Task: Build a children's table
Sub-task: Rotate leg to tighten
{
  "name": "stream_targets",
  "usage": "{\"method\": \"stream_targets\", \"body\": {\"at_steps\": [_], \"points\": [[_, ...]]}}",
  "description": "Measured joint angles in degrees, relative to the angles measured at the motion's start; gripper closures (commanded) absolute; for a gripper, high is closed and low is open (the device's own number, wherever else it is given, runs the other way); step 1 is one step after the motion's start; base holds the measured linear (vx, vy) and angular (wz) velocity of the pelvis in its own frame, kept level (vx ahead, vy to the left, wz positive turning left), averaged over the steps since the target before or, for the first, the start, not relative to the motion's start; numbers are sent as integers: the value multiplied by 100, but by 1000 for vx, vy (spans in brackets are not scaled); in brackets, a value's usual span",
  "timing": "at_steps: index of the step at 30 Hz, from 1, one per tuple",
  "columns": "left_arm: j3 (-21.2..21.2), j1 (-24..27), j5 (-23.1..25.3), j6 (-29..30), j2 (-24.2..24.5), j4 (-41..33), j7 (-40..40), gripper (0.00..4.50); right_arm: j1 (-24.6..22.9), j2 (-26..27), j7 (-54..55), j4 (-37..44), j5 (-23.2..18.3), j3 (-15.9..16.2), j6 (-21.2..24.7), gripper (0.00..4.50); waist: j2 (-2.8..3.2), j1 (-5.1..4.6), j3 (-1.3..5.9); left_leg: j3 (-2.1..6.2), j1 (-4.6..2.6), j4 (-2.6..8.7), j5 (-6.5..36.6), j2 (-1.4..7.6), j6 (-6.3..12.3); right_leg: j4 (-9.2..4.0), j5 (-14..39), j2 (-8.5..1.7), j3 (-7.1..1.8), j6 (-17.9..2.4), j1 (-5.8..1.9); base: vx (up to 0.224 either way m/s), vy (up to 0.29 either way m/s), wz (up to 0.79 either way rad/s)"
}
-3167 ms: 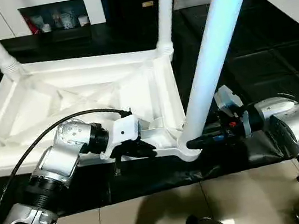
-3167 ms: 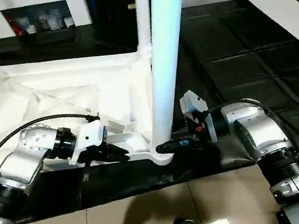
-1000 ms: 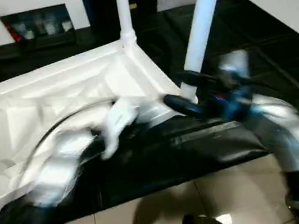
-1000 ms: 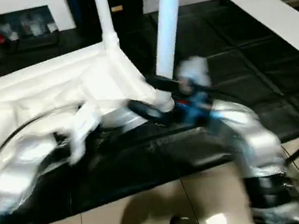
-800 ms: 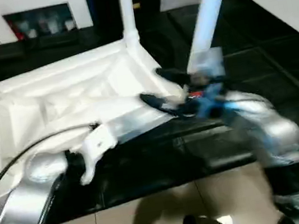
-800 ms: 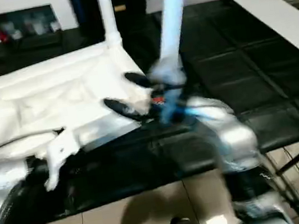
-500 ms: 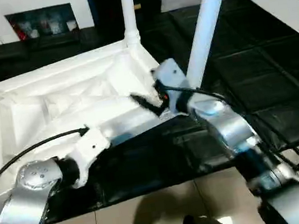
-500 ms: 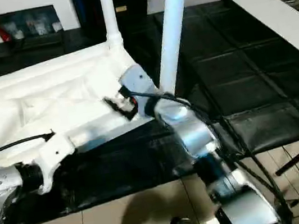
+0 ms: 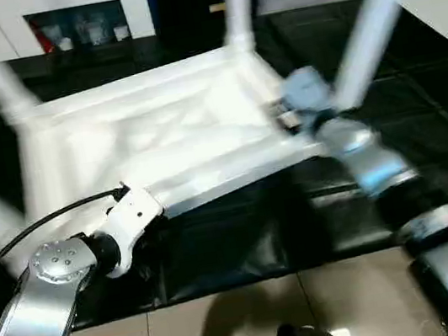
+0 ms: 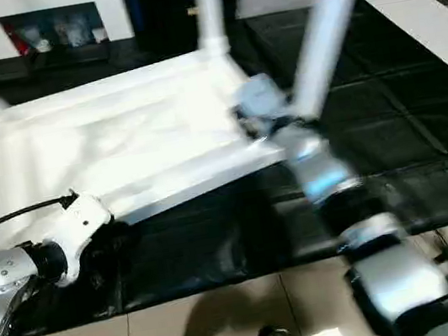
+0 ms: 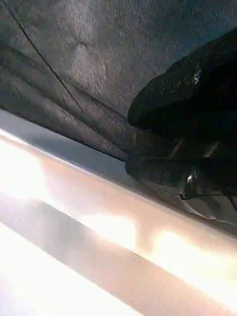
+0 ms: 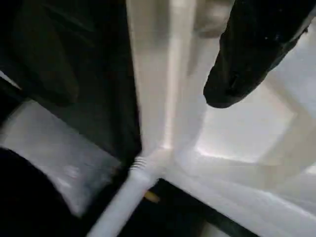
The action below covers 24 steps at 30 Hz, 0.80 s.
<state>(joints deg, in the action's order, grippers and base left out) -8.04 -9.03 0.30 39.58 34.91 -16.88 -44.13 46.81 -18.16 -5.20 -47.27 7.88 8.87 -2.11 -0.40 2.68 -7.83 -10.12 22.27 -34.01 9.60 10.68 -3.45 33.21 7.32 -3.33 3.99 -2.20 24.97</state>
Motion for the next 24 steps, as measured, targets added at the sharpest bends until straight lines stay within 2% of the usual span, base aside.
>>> {"method": "stream_targets", "body": {"at_steps": [2,7,9,11,12,15,16,20,22,24], "points": [[0,-11,20,3,-77,3,103,335,40,-249,60,-172,0,-152,-77,0,0,-12,0,0,0,-2,0,0,0,1,0,0,-1,0,0,0,0,0],[17,59,110,-17,-249,16,394,335,224,-684,-63,-695,-108,-402,-389,0,0,-109,0,-1,-2,-4,0,5,1,8,2,5,2,3,7,0,0,0],[90,252,65,-109,-304,14,506,335,230,-744,-522,-718,-327,-567,-441,0,0,-176,0,0,-3,-3,1,11,1,11,4,10,5,7,7,0,0,0],[309,469,-99,-424,-541,9,604,335,87,-657,-1402,-421,-881,-837,-205,0,0,-257,0,0,-3,-2,1,16,2,10,5,13,8,8,7,0,0,0],[357,488,-168,-526,-606,8,633,304,28,-614,-1634,-340,-1020,-858,-121,0,0,-270,0,1,-1,-3,1,21,2,10,3,16,10,5,9,0,0,0],[1032,914,-645,-908,-1189,-244,803,293,-626,-330,-2401,756,-1750,-943,445,0,0,-326,0,2,-7,1,1,25,3,5,4,18,14,6,4,0,0,0],[1225,1046,-802,-958,-1292,-307,831,266,-858,-229,-2571,1053,-1968,-907,622,0,0,-324,0,4,-2,0,1,27,3,5,3,19,17,5,10,0,0,0],[1592,1641,-1110,-1204,-1261,-530,773,249,-1602,-216,-2883,2185,-2297,-593,845,0,6,-285,-3,5,-7,2,1,27,2,-8,4,18,19,6,4,0,0,0],[1631,2041,-1252,-1272,-1131,-573,587,222,-1984,-218,-3167,2870,-2460,-422,948,0,8,-272,-4,5,-15,4,2,24,2,-14,7,18,17,11,-3,0,0,0],[1705,2153,-1355,-1364,-1094,-586,430,210,-2258,-223,-3371,3397,-2587,-368,1136,0,8,-249,-7,8,-4,7,2,22,2,-23,7,18,17,11,2,0,0,0]]}}
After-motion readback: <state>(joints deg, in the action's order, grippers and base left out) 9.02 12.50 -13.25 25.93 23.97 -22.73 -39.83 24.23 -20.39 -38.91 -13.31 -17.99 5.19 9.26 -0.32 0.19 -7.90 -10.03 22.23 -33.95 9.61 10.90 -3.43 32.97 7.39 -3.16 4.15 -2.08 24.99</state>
